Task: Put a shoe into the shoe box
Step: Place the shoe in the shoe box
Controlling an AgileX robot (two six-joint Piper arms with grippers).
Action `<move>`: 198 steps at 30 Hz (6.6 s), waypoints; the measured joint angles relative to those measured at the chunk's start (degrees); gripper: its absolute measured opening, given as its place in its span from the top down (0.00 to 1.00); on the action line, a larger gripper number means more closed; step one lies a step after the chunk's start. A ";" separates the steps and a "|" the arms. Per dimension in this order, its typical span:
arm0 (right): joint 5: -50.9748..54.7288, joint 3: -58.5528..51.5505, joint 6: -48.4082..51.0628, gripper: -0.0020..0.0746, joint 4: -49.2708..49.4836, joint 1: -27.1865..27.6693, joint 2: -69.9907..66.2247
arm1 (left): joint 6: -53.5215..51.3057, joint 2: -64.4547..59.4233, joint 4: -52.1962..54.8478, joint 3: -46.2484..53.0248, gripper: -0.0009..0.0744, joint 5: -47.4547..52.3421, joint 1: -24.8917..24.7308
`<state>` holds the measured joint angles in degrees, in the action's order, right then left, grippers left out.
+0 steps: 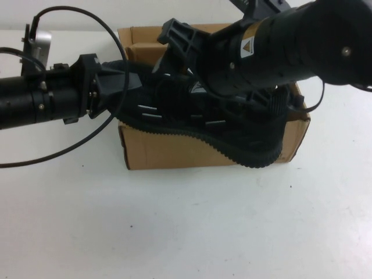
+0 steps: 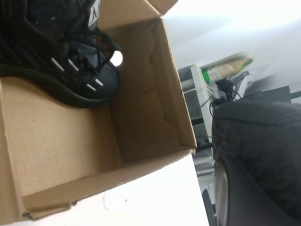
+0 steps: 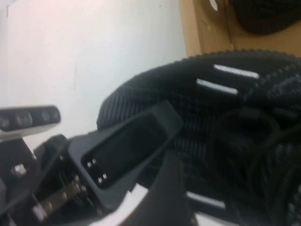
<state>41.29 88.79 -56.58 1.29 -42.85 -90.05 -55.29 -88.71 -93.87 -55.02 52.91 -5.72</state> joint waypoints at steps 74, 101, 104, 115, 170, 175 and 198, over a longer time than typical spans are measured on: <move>3.43 2.97 72.22 0.97 42.35 23.94 -9.99 | 7.56 51.41 44.25 2.55 0.99 -3.34 11.40; 12.37 11.91 77.61 0.97 45.94 23.59 -26.96 | 10.33 58.66 46.66 8.53 0.99 -3.71 11.40; 13.49 11.91 77.31 0.97 47.33 23.59 -27.49 | 10.33 58.66 46.66 8.53 0.99 -3.84 11.40; 14.52 11.91 70.23 0.97 47.94 23.59 -28.02 | 11.32 58.66 46.66 8.53 0.99 -3.84 11.40; 29.43 25.13 65.33 0.38 26.94 24.54 -26.82 | 11.67 58.66 47.38 8.66 0.99 -1.57 10.36; 29.43 25.13 65.45 0.38 28.13 24.54 -27.80 | 11.67 58.66 47.74 8.66 0.99 -1.48 10.36; 24.08 25.13 66.10 0.99 19.06 24.54 -37.85 | 11.67 58.66 48.42 8.66 0.99 -1.21 10.36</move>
<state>65.37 113.93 9.52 20.35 -18.31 -127.90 -43.62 -30.05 -45.45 -46.36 51.70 4.63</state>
